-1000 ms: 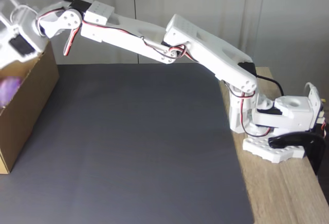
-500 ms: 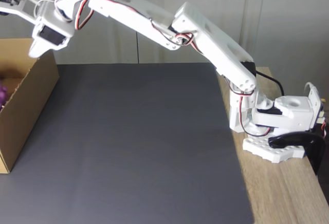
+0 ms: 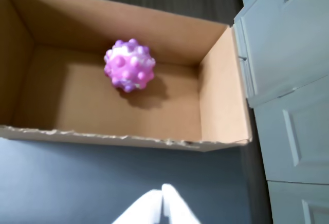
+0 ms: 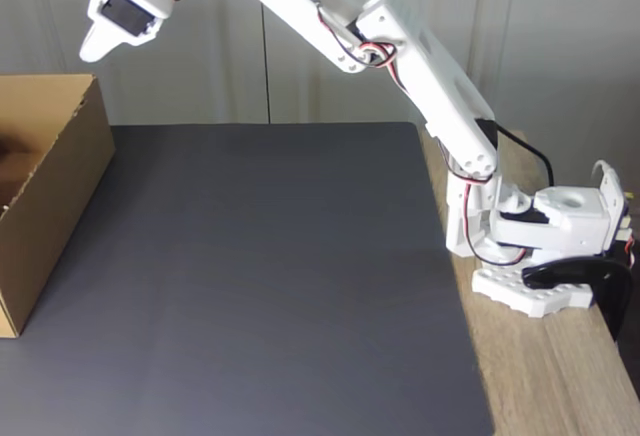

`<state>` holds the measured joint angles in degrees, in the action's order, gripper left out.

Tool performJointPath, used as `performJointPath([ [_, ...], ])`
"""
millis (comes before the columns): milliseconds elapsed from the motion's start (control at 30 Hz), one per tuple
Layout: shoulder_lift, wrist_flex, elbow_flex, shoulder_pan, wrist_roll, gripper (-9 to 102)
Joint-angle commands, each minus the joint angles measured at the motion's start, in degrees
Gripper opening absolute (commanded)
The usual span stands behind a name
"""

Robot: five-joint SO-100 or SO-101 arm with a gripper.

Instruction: Grasp a ball and put it in the box.

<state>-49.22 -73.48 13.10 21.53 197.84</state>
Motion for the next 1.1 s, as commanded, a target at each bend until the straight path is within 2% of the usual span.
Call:
performJointPath([
  [0, -4.3, -0.8, -2.4, -0.7, -0.4, 0],
  [500, -13.4, -4.3, 1.8, -0.5, -1.5, 0],
  [667, -28.4, 1.2, 24.2, -0.8, -1.0, 0],
  [867, -48.3, 16.0, 59.5, -2.8, -1.4, 0],
  [1067, -62.2, 26.6, 85.2, -3.9, -1.9, 0],
])
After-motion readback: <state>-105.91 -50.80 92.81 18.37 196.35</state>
